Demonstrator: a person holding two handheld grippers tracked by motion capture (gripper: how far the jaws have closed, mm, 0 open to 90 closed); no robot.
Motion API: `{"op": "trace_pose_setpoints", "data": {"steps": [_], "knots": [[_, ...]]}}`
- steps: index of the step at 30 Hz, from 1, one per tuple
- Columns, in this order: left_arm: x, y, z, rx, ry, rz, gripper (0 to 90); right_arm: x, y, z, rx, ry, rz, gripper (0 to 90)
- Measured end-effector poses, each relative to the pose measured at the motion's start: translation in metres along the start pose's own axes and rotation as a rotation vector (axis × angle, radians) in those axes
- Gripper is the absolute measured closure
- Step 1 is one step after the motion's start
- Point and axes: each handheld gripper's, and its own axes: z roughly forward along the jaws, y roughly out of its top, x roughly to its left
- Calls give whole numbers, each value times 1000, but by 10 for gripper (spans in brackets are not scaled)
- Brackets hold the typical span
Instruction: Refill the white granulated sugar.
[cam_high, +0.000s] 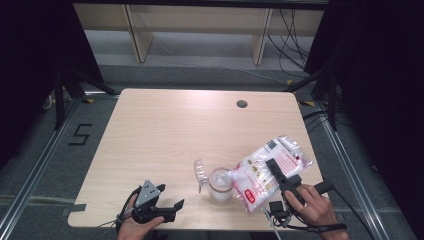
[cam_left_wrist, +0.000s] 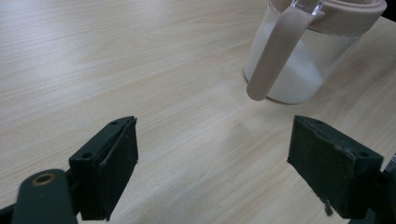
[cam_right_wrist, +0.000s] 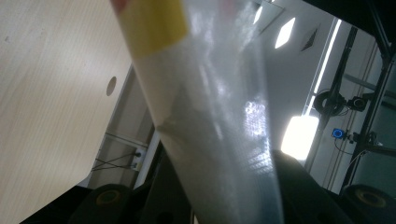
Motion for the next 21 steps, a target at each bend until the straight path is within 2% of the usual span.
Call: {"op": "trace_pose_setpoints", "data": {"steps": [2,3,6,7,9,10,11,16,17,18,19,21], "knots": [[0,0,0,-6,1,-2,155,0,0,0,-7,-3,7,803],[0,0,0,-2,0,10,155,-1,-1,0,-12,-2,20,804],[0,0,0,-2,-1,1,154,-2,-2,-1,-17,-1,38,805],[0,1,1,-6,0,6,154,3,-3,-4,28,32,133,805],[0,0,0,-5,1,6,155,4,-3,-4,27,35,146,806],[0,0,0,-3,0,0,155,5,-4,-4,27,35,173,806],[0,0,1,-6,1,-3,155,8,-4,-6,36,40,227,807],[0,0,0,-1,0,9,154,9,-6,-6,32,50,256,807],[0,0,0,-2,1,8,155,6,-8,-3,-16,36,210,808],[0,0,0,-2,1,8,155,6,-8,-3,-16,36,210,808],[0,0,0,-2,1,7,155,3,-8,-1,-45,34,167,808],[0,0,0,-1,1,11,155,3,-10,0,-60,30,175,808]]}}
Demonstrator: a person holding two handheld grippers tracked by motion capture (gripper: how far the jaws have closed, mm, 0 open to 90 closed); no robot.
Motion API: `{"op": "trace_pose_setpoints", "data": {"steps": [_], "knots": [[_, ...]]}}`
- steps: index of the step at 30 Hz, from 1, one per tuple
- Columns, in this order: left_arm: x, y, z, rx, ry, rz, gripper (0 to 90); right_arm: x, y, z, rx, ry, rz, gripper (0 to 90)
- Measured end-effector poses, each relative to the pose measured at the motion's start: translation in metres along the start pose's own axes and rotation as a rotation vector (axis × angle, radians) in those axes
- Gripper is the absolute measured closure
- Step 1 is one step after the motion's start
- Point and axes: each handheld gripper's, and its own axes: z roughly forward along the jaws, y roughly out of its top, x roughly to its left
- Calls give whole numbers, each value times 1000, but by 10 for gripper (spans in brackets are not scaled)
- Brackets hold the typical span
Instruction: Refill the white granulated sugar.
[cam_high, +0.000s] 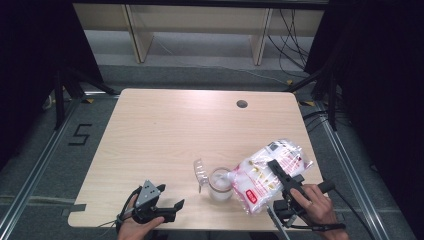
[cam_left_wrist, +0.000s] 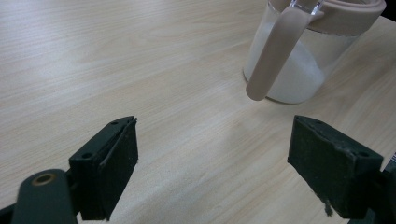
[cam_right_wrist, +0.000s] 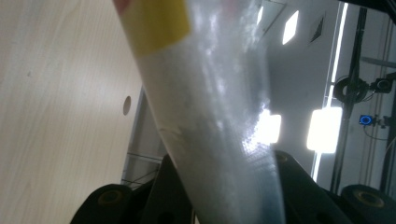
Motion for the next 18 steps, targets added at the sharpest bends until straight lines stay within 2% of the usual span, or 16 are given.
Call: {"op": "trace_pose_setpoints", "data": {"steps": [1,2,3,4,6,8,9,11,12,13,14,16,17,18], "knots": [[0,0,0,-4,-2,-4,155,4,-1,0,10,21,48,809],[0,0,0,2,3,0,154,1,-2,0,-6,11,26,808],[0,0,0,-1,1,-4,155,3,-3,1,-7,26,65,809],[0,0,0,-1,-1,-3,155,2,-4,1,-15,26,64,810],[0,0,0,-1,0,-3,155,5,-6,1,-25,57,144,814],[0,0,0,2,2,-3,155,4,-6,2,-38,59,143,815],[0,0,0,-1,6,-16,155,4,-7,2,-48,57,144,816],[1,0,-1,6,4,-1,155,6,-7,3,-53,68,162,816],[2,0,-1,8,0,13,155,9,-8,3,-52,91,206,818],[2,0,-1,5,0,12,155,9,-8,3,-52,91,206,818],[2,0,-1,4,0,11,155,9,-9,3,-54,96,230,819],[2,0,-1,6,0,14,155,9,-10,3,-62,98,232,819],[1,0,-1,4,1,-3,155,8,-11,4,-70,95,227,819],[1,0,-1,4,1,-4,155,7,-11,4,-79,91,226,819]]}}
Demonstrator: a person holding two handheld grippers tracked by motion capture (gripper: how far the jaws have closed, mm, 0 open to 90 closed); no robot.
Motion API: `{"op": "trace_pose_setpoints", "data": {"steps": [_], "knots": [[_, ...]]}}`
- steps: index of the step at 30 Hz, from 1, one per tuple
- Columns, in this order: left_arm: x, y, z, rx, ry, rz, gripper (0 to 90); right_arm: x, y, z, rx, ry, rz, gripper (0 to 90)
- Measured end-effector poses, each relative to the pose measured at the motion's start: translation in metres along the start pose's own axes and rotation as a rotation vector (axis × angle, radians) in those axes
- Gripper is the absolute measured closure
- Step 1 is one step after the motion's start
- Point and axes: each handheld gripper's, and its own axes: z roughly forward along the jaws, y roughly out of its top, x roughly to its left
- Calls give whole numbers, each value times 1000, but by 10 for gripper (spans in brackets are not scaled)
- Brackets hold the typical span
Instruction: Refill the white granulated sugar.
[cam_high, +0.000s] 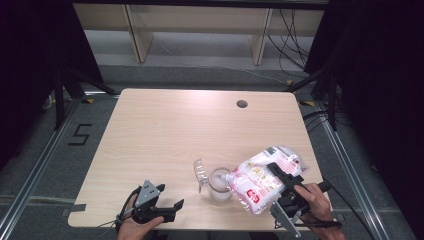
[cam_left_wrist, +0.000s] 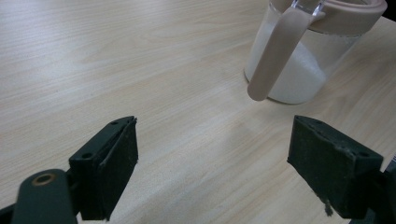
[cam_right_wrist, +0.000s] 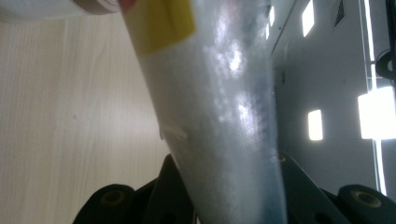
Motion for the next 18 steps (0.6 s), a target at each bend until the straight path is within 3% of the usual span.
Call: {"op": "trace_pose_setpoints", "data": {"steps": [1,2,4,5,6,10,11,13,14,15,16,17,18], "knots": [[0,0,0,0,0,0,155,4,-1,-2,15,6,62,820],[0,0,0,1,4,-1,155,0,-2,-1,-10,9,40,820],[0,0,0,1,4,-2,154,0,-3,-1,-18,16,56,820],[0,0,0,1,4,-2,155,-1,-4,0,-49,23,75,820],[0,0,0,0,4,-2,154,3,-5,-1,-35,30,164,820],[0,0,0,-1,5,-1,154,3,-8,-1,-53,48,219,822],[0,0,0,-2,5,-1,154,1,-9,-1,-61,45,201,823],[0,0,0,-3,5,-2,154,4,-10,0,-63,63,269,826],[0,0,0,-4,2,-3,155,1,-11,0,-75,60,242,827],[0,0,-1,-2,1,-3,155,4,-11,1,-73,75,301,829],[0,0,0,-3,1,-4,155,4,-12,1,-82,80,325,831],[0,0,-1,-4,3,-3,155,4,-12,2,-86,82,331,833],[0,0,-1,-3,4,-1,154,1,-13,2,-89,113,321,836]]}}
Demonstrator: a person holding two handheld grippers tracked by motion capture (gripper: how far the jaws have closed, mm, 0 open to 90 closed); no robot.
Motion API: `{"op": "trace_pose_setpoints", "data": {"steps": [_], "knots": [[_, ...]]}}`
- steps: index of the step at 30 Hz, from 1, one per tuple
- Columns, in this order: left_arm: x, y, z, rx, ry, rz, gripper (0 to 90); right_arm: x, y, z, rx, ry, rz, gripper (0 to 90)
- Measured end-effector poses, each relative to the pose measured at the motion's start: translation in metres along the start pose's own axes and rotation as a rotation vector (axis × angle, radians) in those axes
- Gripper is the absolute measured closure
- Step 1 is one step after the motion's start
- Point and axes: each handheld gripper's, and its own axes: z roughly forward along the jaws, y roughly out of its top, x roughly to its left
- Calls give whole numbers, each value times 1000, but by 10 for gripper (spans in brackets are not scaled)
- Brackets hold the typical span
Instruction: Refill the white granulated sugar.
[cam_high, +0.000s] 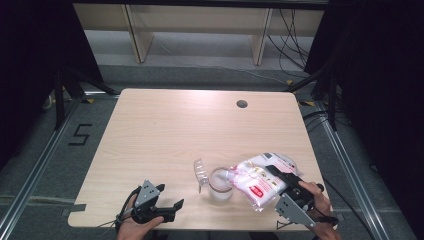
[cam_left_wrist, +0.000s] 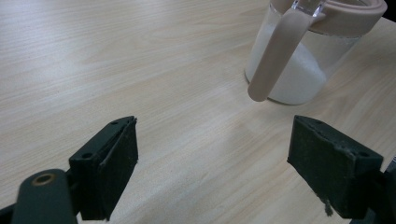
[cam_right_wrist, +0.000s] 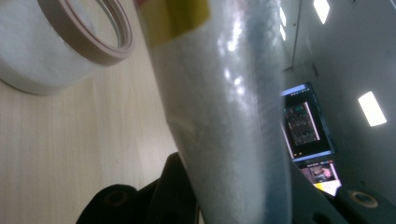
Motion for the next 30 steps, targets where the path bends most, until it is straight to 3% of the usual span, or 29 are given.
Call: {"op": "trace_pose_setpoints", "data": {"steps": [2,4,5,6,11,14,16,17,20,22,24,27,28,30], "knots": [[0,0,0,-1,-1,0,154,3,-3,1,-9,13,91,840],[1,0,-1,2,1,18,155,3,-4,1,-7,18,117,842],[1,0,-1,3,2,17,155,1,-5,2,-17,24,106,843],[0,0,0,1,0,2,155,1,-8,2,-21,33,164,847],[0,0,0,0,1,-1,155,-4,-13,2,-47,45,219,849],[0,0,0,0,0,-2,155,-5,-16,2,-66,59,301,853],[0,0,0,0,0,-1,155,-5,-17,3,-70,54,303,856],[0,0,0,1,0,-1,155,-4,-17,3,-69,64,331,857],[0,0,0,1,0,0,155,-4,-18,6,-72,63,322,860],[0,0,0,1,0,-1,155,-2,-18,6,-66,84,369,863],[0,0,0,0,-1,-3,154,-2,-20,8,-74,85,385,866],[0,0,0,0,1,-2,155,-4,-24,10,-106,93,478,871],[0,0,0,0,1,-2,155,-4,-24,10,-106,93,478,871],[0,0,0,1,1,-1,155,-5,-29,11,-123,93,561,875]]}}
